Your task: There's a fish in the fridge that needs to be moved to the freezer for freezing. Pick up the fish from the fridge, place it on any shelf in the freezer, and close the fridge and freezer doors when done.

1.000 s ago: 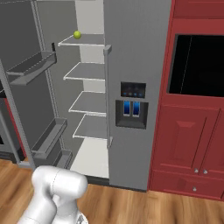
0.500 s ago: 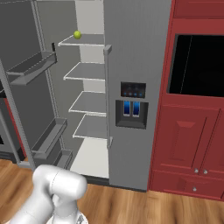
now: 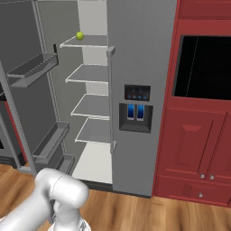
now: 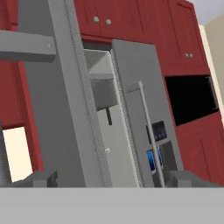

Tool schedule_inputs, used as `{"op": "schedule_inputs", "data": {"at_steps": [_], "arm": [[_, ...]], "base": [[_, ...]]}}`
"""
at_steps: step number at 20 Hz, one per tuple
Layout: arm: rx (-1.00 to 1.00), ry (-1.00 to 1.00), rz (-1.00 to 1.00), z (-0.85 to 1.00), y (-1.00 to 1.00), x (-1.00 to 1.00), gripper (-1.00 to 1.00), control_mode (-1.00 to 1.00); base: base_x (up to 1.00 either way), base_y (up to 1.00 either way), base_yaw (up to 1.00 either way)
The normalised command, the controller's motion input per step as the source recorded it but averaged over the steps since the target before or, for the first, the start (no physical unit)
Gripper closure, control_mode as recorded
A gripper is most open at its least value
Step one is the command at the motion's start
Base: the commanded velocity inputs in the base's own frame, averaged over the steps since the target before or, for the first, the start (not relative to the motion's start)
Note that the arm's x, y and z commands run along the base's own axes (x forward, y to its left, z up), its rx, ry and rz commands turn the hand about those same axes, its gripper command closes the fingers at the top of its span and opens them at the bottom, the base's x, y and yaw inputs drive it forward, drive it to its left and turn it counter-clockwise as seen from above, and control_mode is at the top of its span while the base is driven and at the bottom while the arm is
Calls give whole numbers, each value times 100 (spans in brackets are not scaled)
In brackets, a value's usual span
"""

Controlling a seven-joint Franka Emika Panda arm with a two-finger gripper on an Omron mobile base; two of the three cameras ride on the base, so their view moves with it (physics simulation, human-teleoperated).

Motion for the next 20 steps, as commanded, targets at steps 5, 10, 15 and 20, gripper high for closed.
{"op": "schedule_inputs", "data": {"at_steps": [5,10,15,20], "arm": [[0,3,-4,-65,19,36,-100,-100],[0,0,-1,-69,6,38,-100,-100],[0,0,0,-36,31,39,-100,-100],[-6,6,-4,-18,42,43,-100,-100]], "base": [[0,0,0],[0,0,0],[0,0,0],[0,0,0]]}}
